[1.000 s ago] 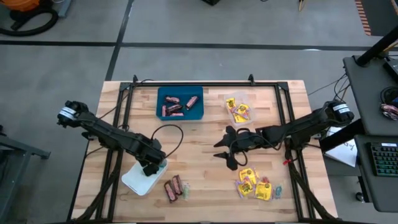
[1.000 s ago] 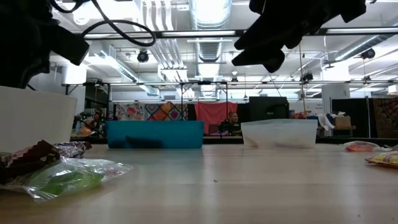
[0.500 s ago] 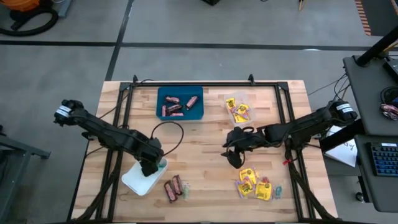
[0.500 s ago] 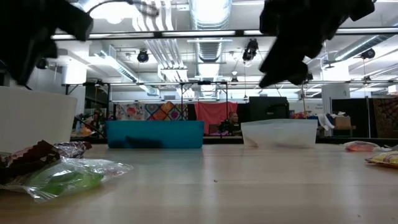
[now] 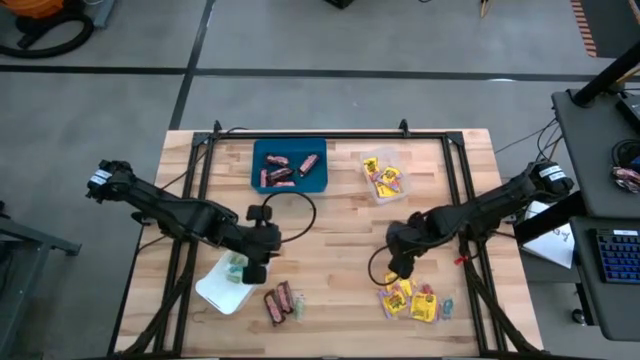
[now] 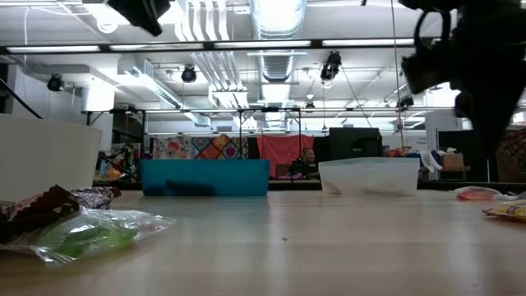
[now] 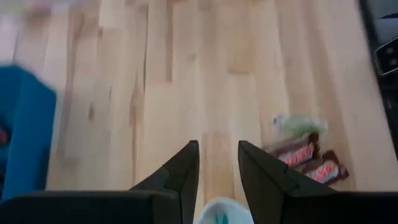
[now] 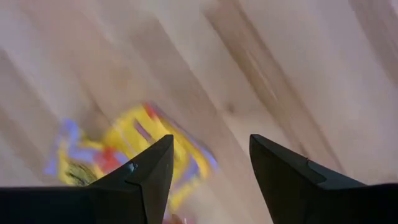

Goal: Sort candy
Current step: Put the yellow candy into the transparent bin

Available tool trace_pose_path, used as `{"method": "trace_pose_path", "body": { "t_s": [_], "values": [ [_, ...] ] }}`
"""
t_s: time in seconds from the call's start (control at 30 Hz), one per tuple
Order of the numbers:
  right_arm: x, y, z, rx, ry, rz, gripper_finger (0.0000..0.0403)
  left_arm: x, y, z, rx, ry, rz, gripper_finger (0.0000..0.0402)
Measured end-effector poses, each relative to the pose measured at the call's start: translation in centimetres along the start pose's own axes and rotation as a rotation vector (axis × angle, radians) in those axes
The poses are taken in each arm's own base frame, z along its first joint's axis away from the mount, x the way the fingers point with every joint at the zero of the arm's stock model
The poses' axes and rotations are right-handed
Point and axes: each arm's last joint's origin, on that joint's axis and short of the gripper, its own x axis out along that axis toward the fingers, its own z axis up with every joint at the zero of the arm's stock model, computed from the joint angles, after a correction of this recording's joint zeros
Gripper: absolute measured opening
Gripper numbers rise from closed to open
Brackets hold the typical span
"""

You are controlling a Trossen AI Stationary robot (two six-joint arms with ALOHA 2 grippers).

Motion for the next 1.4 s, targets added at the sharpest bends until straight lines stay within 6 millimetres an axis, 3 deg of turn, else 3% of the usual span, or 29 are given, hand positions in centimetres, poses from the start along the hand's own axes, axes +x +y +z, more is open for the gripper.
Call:
{"method": "trace_pose_path", "body": {
  "t_s": [0.2,0.5,1.1,1.23,1.4],
  "values": [
    [0.2,0.0,-1.3,0.115,0.116,-0.008,0.0203,0.6,-0.1,0.1,0.038,-0.049,0.021,0.0096],
    [0.6,0.8,-2.1,0.226,0.137,-0.008,0.0203,1.4,0.4,-0.7,0.018,-0.064,0.174,0.0096],
    [5.3,1.9,-1.6,0.175,0.184,-0.088,0.0201,2.2,0.5,-1.4,0.022,-0.048,0.207,0.0096],
    [5.8,2.0,-1.4,0.159,0.152,-0.100,0.0173,2.2,0.6,-1.4,0.021,-0.050,0.207,0.0096],
    [5.8,1.9,-1.3,0.155,0.100,-0.129,0.0090,2.2,0.6,-1.4,0.021,-0.051,0.208,0.0096]
  ]
}}
